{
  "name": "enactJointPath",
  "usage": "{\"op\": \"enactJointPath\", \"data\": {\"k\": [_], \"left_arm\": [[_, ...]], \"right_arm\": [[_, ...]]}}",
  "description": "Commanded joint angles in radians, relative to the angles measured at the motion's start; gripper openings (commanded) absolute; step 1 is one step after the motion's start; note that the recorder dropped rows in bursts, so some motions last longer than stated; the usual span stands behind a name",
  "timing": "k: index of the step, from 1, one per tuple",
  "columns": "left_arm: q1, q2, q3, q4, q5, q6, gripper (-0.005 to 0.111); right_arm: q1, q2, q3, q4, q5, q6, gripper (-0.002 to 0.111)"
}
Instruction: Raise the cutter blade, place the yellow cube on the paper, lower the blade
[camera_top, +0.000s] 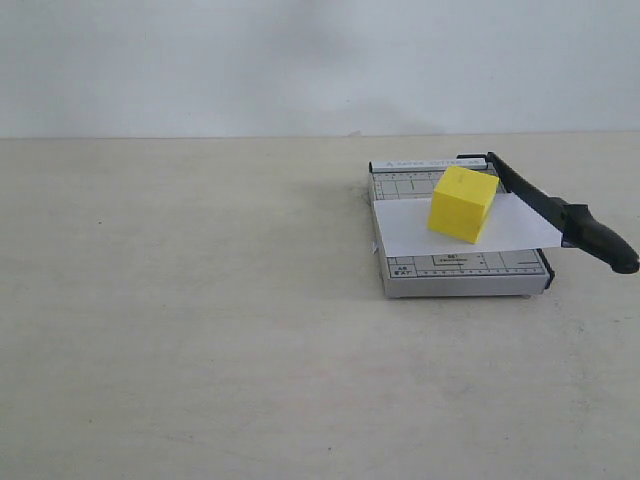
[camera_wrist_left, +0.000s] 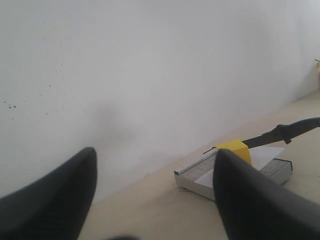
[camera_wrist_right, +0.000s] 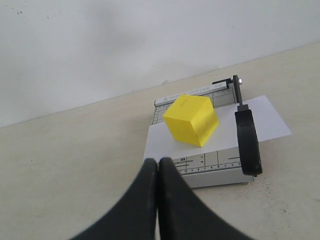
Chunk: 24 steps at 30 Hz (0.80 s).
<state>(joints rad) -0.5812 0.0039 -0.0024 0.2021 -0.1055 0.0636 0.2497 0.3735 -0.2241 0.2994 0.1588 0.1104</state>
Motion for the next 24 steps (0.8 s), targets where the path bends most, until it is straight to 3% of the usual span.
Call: {"op": "enactJointPath", "data": {"k": [1,13,24], "left_arm": [[0.002,-0.004,0.002,-0.003,0.007,0.005,0.063],[0.002,-0.004,0.002,-0.003,0.004,0.005,0.063],[0.002,-0.004,0.002,-0.003,0.004,0.005,0.063]], "right_arm": [[0.002,-0.002,0.003,0.001,0.055,-0.004,0.000],[0.002,-0.002,-0.057,-0.021,0.183,-0.011,0.000],[0.002,0.043,-0.352,-0.369,0.491,0.043,0.000]]}}
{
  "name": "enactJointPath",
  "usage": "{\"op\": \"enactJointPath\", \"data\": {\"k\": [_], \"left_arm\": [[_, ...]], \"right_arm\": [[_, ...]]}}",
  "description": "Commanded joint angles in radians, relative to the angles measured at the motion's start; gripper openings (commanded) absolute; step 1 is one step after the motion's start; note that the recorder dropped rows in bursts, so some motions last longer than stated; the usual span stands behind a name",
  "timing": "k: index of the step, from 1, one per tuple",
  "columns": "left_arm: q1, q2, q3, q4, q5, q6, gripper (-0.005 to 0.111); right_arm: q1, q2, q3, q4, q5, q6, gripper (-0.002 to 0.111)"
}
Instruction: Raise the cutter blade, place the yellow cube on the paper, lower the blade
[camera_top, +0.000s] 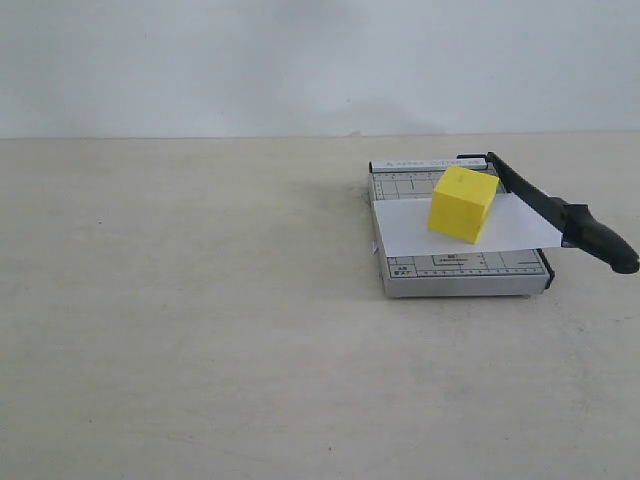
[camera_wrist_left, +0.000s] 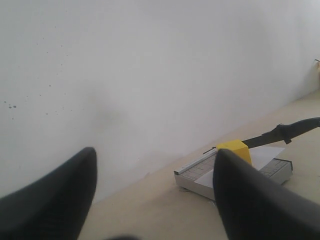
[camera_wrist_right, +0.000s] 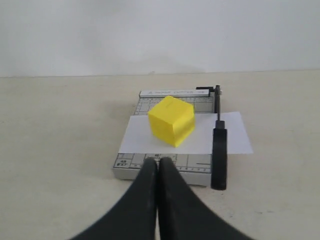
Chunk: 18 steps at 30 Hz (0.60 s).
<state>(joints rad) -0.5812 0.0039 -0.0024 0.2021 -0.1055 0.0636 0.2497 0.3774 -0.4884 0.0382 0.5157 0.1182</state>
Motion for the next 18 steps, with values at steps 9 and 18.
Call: {"op": "enactJointPath", "data": {"k": [9,18], "left_arm": [[0.002,-0.004,0.002,-0.003,0.004,0.005,0.063],[0.002,-0.004,0.002,-0.003,0.002,0.005,0.063]], "right_arm": [[0.002,0.187,-0.153,-0.081,0.215,0.036,0.000],[0.002,0.192,-0.153,-0.047,0.100,0.042,0.000]]}}
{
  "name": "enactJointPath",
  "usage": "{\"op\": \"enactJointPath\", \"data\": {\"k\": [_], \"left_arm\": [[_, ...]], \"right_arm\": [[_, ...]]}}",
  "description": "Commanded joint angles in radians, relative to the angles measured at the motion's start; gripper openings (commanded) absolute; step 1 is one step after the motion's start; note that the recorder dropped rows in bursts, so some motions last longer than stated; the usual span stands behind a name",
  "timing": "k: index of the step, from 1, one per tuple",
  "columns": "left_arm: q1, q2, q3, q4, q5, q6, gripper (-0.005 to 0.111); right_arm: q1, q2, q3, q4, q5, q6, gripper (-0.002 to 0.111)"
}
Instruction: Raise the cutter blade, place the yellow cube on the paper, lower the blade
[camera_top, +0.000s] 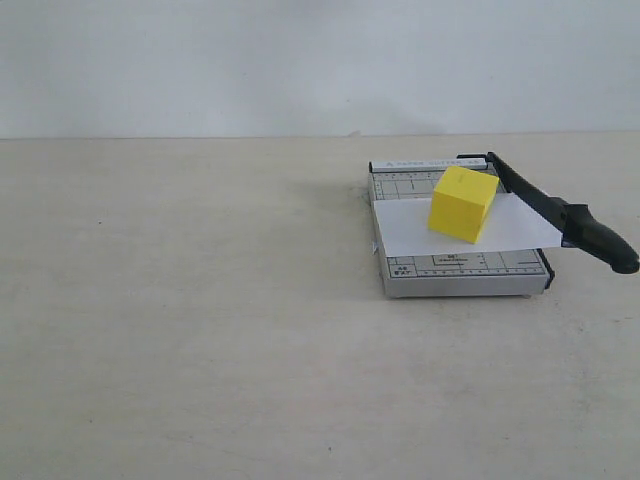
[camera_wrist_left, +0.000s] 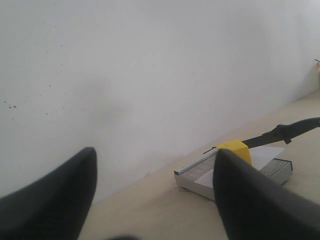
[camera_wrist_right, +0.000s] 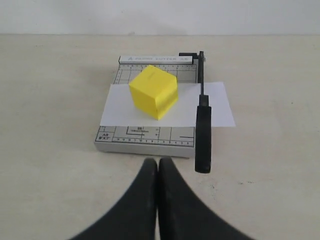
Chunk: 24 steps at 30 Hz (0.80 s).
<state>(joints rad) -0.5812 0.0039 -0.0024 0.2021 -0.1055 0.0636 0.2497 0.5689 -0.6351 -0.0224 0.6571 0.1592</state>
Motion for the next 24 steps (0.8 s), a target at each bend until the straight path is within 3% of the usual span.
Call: {"op": "enactJointPath", "data": {"k": [1,15,18,22,24], "left_arm": [[0.002,-0.004,0.002,-0.003,0.002,0.005,0.063],[0.002,-0.004,0.002,-0.003,0.002,0.005,0.063],[0.002,-0.004,0.002,-0.003,0.017,-0.001,0.058],[0.002,-0.004,0.002,-0.003,0.064,-0.022,0.025],[0.002,-0.004,0.002,-0.003,0.072,-0.022,0.005]], "right_arm": [[0.002,0.001,-0.006,0.014,-0.044,0.001,0.000],[0.002,0.062,-0.006,-0.099,0.072,0.051,0.001],[0.002,0.115,-0.006,-0.099,0.080,0.051,0.018],[0.002,0.194,-0.006,-0.106,0.041,0.051,0.055],[0.002,0.231,-0.007,-0.119,0.018,0.051,0.060]]}}
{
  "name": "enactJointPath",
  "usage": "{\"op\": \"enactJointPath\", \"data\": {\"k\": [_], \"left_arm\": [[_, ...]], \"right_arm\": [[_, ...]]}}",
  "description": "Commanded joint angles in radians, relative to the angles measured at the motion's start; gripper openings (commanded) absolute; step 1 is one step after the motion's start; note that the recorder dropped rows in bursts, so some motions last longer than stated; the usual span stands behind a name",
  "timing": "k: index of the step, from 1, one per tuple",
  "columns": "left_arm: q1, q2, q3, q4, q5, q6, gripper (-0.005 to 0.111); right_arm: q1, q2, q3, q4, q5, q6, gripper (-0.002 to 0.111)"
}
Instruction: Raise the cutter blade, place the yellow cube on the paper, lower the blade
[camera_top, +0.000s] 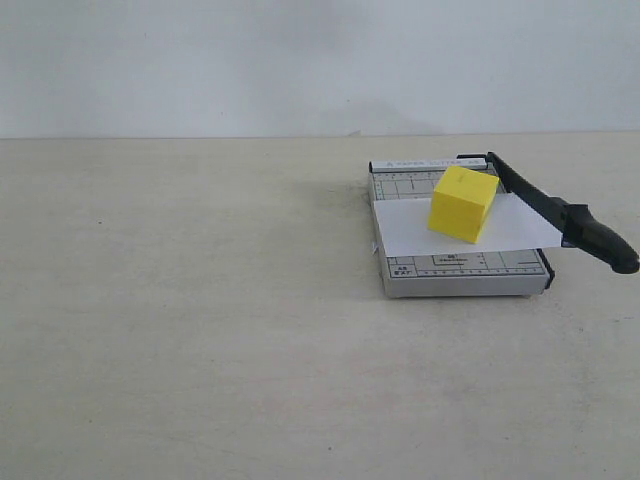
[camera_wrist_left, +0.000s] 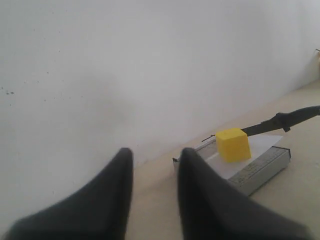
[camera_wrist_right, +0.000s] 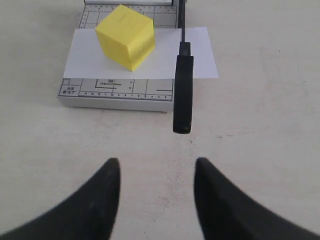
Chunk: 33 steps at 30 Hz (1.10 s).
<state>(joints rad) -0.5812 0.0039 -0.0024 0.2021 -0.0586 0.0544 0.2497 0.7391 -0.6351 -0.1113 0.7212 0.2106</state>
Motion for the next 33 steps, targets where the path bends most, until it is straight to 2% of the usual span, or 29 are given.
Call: {"op": "enactJointPath", "data": {"k": [1,3,5,8,12,16,19,26,28,33], "left_arm": [[0.004,-0.004,0.002,-0.001,0.032,-0.007,0.005],[0.017,-0.004,0.002,-0.004,0.067,-0.012,0.005],[0.054,-0.004,0.002,-0.004,0.169,-0.064,0.004],[0.158,-0.004,0.002,-0.011,0.315,-0.171,0.004],[0.263,-0.004,0.002,-0.038,0.419,-0.189,0.004],[0.334,-0.004,0.002,-0.084,0.418,-0.189,0.004],[0.393,-0.004,0.002,-0.216,0.418,-0.189,0.004],[0.483,-0.004,0.002,-0.230,0.418,-0.122,0.004],[0.498,-0.004,0.002,-0.230,0.418,-0.086,0.004],[0.526,-0.004,0.002,-0.232,0.418,-0.086,0.004]], "right_arm": [[0.002,0.082,-0.017,-0.041,-0.051,0.000,0.058],[0.002,0.129,-0.038,-0.071,-0.044,0.000,0.056],[0.002,0.206,-0.106,-0.090,-0.021,0.000,0.056],[0.002,0.342,-0.218,-0.100,0.009,-0.039,0.056],[0.002,0.485,-0.254,-0.102,0.012,-0.064,0.056],[0.000,0.599,-0.254,-0.111,-0.013,-0.073,0.056],[-0.012,0.654,-0.254,-0.128,-0.029,-0.073,0.056],[-0.012,0.692,-0.254,-0.173,-0.032,-0.071,0.056],[-0.012,0.692,-0.254,-0.173,-0.032,-0.071,0.047],[-0.012,0.692,-0.254,-0.185,-0.042,-0.047,0.003]]}}
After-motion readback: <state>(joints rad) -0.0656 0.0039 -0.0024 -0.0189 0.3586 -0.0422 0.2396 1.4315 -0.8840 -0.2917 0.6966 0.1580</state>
